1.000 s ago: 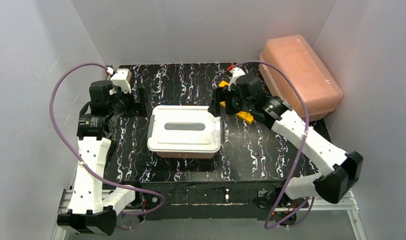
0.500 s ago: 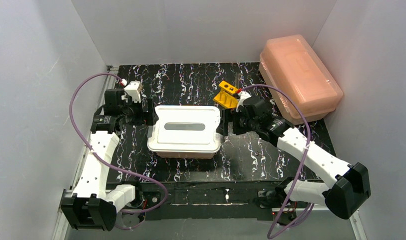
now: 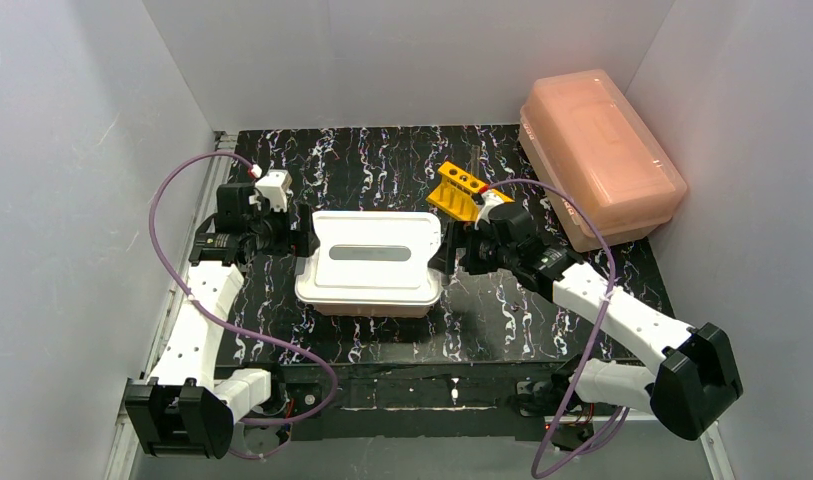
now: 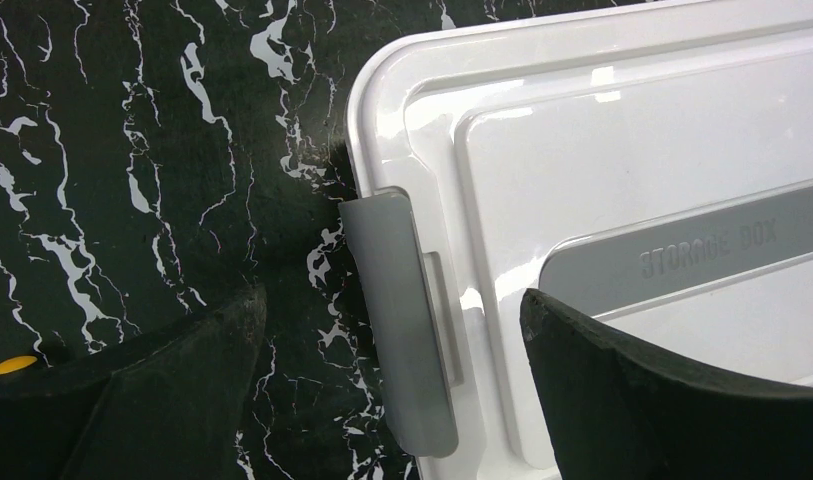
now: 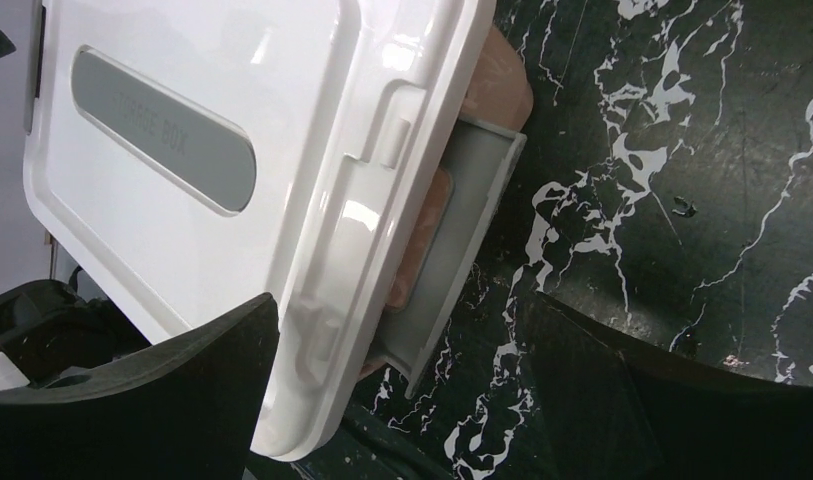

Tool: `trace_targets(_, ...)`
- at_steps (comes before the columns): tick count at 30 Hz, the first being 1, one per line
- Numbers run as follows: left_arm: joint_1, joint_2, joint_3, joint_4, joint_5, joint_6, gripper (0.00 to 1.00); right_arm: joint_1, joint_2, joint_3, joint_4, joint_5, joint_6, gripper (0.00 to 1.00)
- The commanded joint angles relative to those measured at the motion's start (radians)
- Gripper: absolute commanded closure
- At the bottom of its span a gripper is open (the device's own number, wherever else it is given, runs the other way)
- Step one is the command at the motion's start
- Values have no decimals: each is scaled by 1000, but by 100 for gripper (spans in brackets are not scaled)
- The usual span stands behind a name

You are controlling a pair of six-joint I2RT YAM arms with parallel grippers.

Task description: Organize the chemistry lab equipment

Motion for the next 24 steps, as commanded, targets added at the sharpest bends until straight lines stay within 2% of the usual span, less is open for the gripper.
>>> trace_targets(1,-2,-11,-9,16,-5,34,2,-8,0,-30,135,-36,70,2)
trace_targets(6,-2,-14,-10,22,-5,39,2,-13,20,-52,177,-53,120,2)
trace_targets(11,-2,-20,-20,22,-6,48,2,-19,40,-91,290,-133,203,3)
trace_targets(17,-2,-33,-32,20,-6,66,2,-19,62,-82,288,-145,236,12)
trace_targets(24,-2,-41,-34,19,-11,82,2,-19,6,-77,243,-86,226,27)
